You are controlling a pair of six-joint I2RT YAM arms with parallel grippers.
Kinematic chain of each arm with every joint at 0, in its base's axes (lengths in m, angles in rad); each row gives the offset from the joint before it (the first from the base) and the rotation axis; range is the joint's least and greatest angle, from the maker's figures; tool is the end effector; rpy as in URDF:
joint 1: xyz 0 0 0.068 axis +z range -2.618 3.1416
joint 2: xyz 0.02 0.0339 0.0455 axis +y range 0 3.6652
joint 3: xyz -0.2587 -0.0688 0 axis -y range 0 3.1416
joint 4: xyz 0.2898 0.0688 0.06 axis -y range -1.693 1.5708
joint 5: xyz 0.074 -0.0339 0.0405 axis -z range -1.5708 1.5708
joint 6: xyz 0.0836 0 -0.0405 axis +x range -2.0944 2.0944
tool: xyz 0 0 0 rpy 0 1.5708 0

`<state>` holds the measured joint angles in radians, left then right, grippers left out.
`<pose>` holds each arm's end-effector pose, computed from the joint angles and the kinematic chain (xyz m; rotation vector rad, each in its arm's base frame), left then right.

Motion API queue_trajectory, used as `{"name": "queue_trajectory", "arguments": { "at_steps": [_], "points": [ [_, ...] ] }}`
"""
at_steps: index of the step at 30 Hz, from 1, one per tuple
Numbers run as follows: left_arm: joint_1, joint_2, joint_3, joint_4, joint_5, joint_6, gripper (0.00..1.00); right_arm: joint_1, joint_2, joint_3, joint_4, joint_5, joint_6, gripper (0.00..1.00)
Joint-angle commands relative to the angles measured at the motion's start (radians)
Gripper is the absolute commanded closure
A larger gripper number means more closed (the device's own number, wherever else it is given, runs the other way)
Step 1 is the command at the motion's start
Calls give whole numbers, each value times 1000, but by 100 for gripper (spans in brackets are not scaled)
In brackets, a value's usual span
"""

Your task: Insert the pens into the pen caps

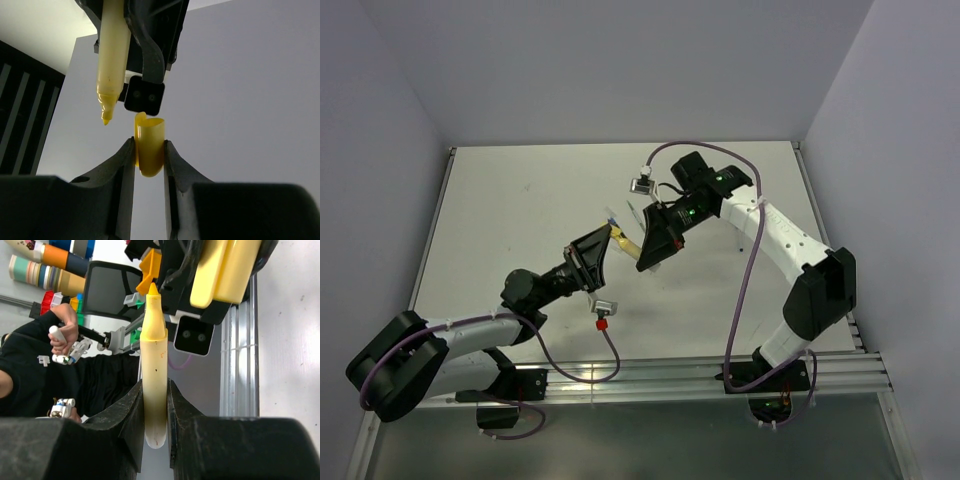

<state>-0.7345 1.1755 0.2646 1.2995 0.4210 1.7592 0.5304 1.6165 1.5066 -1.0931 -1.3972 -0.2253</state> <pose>0.1883 -0.2161 0.2170 1.2427 0.0196 0.6445 0.2674 0.2523 0.3173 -1.1842 2.0082 1.9773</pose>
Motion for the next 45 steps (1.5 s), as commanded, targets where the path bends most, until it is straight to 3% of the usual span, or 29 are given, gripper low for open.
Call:
{"name": "queue_trajectory", "arguments": {
  "at_steps": [1, 45],
  "points": [
    [-3, -17, -10, 281, 32, 16, 100, 8, -59, -26, -5, -14, -16, 100],
    [-16, -42, 38, 299, 29, -12, 100, -41, -29, -98, 21, 0, 0, 100]
  ]
}}
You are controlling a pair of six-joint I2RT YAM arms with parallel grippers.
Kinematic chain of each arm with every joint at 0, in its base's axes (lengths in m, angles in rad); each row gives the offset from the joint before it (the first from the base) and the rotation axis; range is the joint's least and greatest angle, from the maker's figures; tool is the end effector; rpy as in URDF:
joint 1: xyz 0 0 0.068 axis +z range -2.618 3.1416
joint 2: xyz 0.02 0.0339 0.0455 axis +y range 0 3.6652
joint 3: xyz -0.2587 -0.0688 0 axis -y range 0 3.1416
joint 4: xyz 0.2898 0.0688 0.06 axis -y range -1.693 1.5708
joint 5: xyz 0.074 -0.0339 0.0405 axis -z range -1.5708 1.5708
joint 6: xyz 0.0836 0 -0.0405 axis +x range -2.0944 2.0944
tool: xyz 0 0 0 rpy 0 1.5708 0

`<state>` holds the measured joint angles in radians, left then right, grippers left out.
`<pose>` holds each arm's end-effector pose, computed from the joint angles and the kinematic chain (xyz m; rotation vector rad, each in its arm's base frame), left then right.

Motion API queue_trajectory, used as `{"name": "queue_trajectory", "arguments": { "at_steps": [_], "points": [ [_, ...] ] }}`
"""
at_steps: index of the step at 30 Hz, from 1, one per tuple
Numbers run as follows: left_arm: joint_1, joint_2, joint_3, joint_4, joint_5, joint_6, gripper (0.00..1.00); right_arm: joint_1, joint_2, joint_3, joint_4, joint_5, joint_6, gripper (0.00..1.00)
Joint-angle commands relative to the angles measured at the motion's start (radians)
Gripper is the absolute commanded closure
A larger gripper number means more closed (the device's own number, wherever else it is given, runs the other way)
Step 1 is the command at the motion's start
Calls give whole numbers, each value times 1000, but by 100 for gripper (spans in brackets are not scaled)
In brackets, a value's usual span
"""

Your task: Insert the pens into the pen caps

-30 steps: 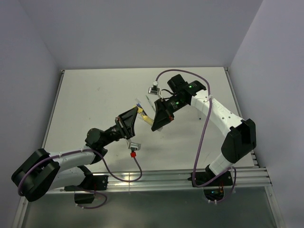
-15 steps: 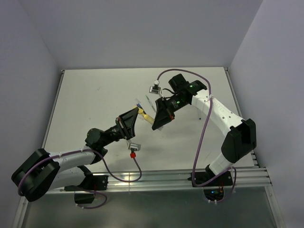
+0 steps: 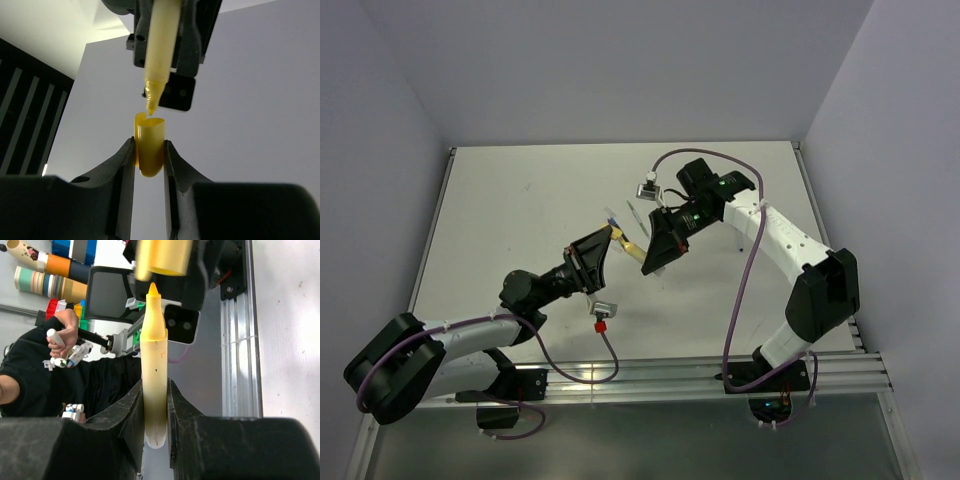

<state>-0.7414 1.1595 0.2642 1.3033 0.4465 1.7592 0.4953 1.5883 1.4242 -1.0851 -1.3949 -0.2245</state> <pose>0.1834 -0.2169 0.2213 1.2285 -0.0149 0.6307 0.2673 0.2379 0.2999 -1.1141 2.0638 1.9804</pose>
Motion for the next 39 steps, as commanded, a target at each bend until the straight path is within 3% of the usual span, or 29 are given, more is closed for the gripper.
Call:
{"name": "queue_trajectory", "arguments": {
  "at_steps": [1, 27, 39],
  "points": [
    [-9, -26, 38, 295, 0, -13, 100, -9, -11, -28, 14, -1, -3, 100],
    [-13, -3, 20, 289, 126, 26, 100, 2, -13, 39, 25, -53, 20, 100],
    [-15, -4, 27, 257, 67, 25, 100, 5, -80, -22, 25, -26, 17, 100]
  ]
}}
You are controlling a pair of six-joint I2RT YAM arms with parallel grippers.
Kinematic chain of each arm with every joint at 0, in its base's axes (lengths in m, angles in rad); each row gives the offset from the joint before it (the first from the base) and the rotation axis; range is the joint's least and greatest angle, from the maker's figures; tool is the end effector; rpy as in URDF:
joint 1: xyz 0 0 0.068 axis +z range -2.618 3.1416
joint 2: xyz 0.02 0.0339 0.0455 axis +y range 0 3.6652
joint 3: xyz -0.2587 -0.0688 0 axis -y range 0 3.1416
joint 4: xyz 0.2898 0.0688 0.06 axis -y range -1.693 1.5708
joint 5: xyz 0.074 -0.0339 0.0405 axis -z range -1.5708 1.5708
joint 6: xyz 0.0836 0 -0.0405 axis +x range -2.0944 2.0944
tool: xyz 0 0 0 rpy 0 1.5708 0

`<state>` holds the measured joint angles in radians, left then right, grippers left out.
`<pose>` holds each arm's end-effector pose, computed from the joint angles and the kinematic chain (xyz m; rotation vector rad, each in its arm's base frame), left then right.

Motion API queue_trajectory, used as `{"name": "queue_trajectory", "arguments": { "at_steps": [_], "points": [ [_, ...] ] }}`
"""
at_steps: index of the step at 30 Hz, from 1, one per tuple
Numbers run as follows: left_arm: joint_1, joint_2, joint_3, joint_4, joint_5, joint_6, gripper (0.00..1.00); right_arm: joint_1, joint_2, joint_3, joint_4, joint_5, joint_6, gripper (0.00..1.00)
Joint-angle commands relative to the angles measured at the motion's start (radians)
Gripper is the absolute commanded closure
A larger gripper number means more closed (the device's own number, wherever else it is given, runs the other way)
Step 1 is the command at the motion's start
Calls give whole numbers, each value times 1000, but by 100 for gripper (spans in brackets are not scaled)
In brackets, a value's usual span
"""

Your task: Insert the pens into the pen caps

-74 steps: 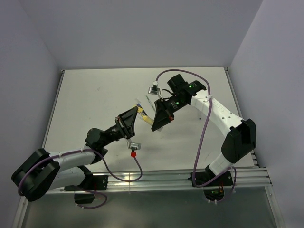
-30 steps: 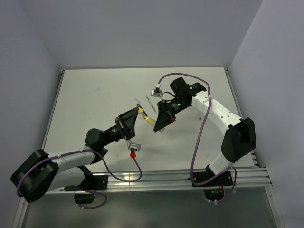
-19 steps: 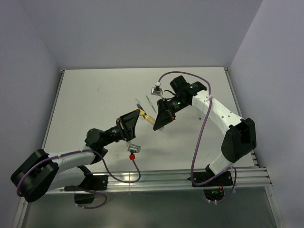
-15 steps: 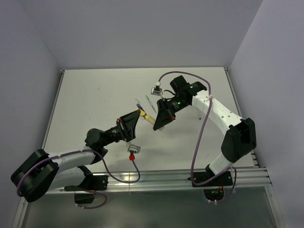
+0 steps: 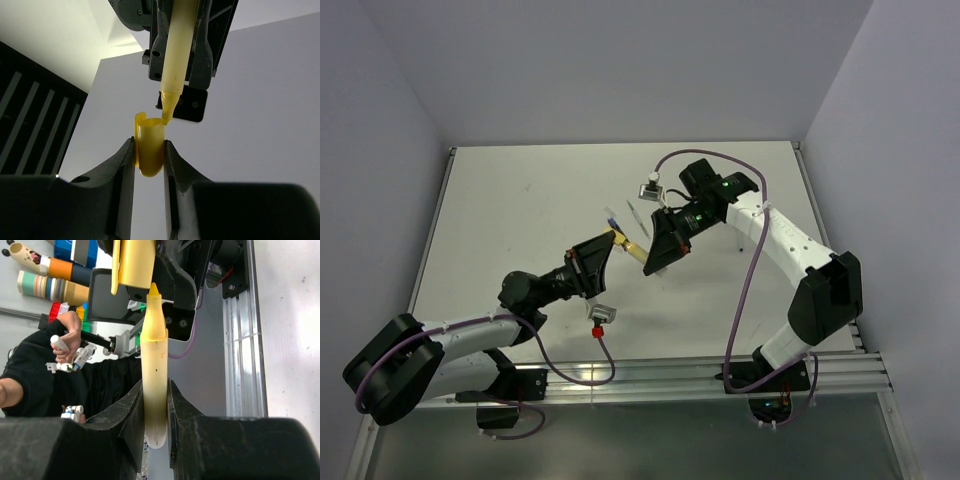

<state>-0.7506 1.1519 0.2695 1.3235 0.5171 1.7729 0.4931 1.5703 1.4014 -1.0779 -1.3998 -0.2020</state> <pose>0.1750 -0.2197 0.2268 1.2076 -0.1045 0.6054 0.2638 0.2353 0.2990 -1.0939 2.0792 1.9945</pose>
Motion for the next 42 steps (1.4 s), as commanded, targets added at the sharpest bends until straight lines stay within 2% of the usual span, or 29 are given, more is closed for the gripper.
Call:
{"name": "queue_trajectory", "arguments": {
  "at_steps": [1, 16, 31, 42],
  "points": [
    [-6, 5, 22, 235, -8, 10, 100, 7, -65, 1, 18, -21, -4, 100],
    [-6, 3, 20, 235, 0, 13, 100, 15, -50, -2, 18, -11, -5, 100],
    [-19, 6, -10, 212, 69, 66, 100, 21, 46, 116, 18, -56, 10, 100],
    [-49, 0, -21, 183, 121, 86, 100, 134, 119, 248, 12, -70, -14, 100]
  ]
}}
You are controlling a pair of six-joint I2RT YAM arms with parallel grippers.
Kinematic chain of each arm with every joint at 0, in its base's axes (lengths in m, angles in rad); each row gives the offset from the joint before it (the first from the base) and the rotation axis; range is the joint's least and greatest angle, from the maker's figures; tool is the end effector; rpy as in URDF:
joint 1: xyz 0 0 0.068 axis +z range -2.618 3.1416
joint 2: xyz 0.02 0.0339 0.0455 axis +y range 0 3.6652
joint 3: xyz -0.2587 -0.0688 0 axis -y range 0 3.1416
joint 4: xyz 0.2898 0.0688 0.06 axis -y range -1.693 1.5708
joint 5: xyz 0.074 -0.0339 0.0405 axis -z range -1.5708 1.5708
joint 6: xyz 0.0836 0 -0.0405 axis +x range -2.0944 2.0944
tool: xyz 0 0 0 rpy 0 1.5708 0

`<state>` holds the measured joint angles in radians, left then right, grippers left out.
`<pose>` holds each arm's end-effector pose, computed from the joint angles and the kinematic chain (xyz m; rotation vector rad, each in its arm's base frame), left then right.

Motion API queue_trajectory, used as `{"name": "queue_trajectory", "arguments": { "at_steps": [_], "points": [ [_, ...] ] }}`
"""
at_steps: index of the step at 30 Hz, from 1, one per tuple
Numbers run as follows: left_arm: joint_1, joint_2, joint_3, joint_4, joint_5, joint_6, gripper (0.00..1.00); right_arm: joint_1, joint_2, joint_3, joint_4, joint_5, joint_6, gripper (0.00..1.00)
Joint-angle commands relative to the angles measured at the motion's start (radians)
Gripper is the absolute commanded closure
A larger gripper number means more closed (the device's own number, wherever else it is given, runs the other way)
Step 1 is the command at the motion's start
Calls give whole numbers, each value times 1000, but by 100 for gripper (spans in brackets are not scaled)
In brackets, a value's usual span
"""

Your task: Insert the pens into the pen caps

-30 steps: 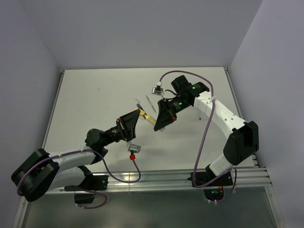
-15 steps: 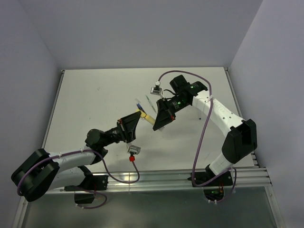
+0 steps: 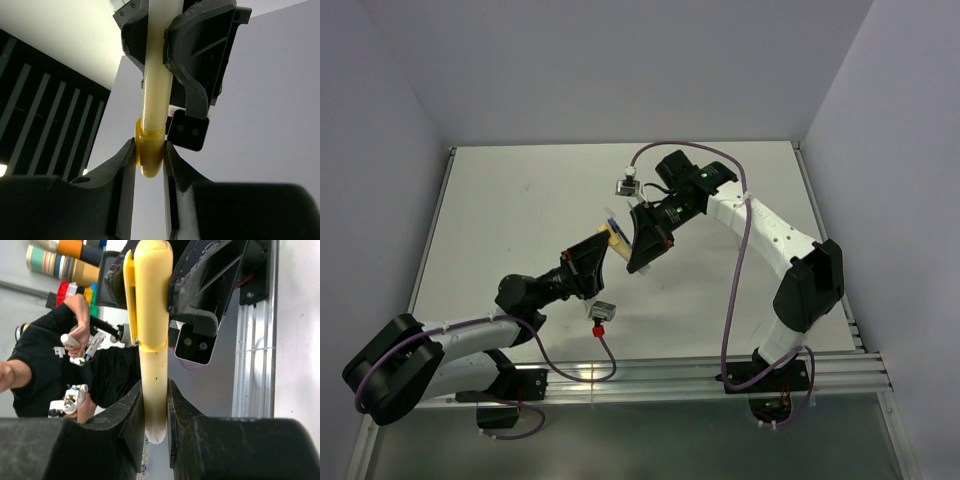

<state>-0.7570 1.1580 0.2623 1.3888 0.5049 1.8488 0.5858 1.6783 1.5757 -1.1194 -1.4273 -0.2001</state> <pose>0.1713 -0.2174 0.2314 1.1594 -0.1627 0.6965 0.2639 0.2744 0.3199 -1.2212 2.0174 2.0599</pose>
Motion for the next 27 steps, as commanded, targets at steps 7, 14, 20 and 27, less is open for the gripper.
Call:
{"name": "queue_trajectory", "arguments": {
  "at_steps": [7, 14, 20, 27],
  "points": [
    [-93, -81, -58, 4, 133, 18, 100, 3, 44, 187, 58, -50, -4, 100],
    [-126, -72, -58, -8, 101, 32, 100, -4, 61, 319, 73, 2, -12, 100],
    [-137, -57, -20, -66, 60, 79, 100, 43, 58, 325, 82, 99, -36, 100],
    [-137, -70, 31, -119, -57, 72, 80, 6, 37, 296, 84, 108, -39, 100]
  ]
}}
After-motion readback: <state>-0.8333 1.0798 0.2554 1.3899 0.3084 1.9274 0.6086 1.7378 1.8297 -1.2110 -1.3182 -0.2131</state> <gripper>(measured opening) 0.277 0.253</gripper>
